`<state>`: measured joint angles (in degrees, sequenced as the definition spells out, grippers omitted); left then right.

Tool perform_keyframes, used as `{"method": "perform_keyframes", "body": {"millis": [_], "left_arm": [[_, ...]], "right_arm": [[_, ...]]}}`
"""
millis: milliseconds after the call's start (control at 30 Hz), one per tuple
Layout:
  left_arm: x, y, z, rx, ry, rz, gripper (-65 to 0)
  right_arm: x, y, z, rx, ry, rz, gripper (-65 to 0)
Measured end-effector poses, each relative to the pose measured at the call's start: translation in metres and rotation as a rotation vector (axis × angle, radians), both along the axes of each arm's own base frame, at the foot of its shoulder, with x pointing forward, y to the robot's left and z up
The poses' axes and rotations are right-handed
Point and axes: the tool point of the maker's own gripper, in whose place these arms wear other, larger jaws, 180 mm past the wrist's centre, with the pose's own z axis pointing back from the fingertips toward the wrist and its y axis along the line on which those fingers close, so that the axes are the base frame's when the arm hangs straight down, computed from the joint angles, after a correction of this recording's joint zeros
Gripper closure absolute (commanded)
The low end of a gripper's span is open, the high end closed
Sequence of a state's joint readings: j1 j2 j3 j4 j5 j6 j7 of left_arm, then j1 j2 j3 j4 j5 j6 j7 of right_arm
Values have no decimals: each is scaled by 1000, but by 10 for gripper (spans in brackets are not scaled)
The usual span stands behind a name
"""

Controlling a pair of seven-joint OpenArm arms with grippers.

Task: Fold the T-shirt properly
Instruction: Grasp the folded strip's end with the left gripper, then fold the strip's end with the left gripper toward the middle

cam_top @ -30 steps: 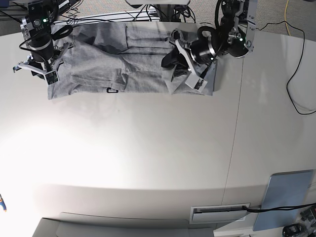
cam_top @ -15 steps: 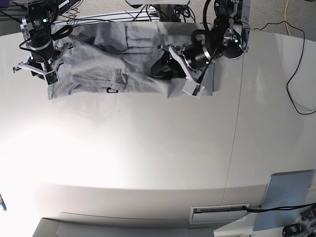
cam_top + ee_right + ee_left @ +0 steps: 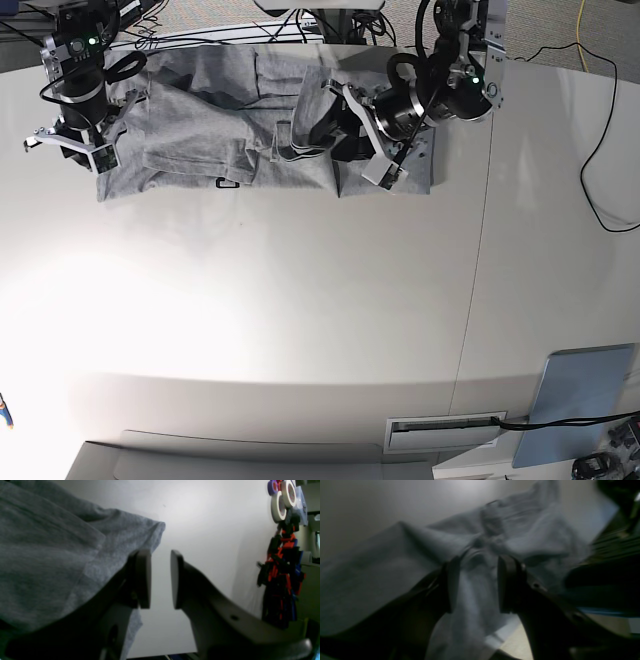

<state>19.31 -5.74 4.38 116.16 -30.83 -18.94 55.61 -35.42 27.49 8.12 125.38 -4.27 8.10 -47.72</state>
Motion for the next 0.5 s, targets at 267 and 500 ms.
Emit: {"method": "perform_keyframes", "body": {"millis": [267,500], "left_arm": [[3,11,-10,95,-17,10,0],[6,21,-17,166,-22,35,0]], "right_arm": [[0,0,0,0,-1,0,-142],[0,0,0,0,-1,0,-142]]}}
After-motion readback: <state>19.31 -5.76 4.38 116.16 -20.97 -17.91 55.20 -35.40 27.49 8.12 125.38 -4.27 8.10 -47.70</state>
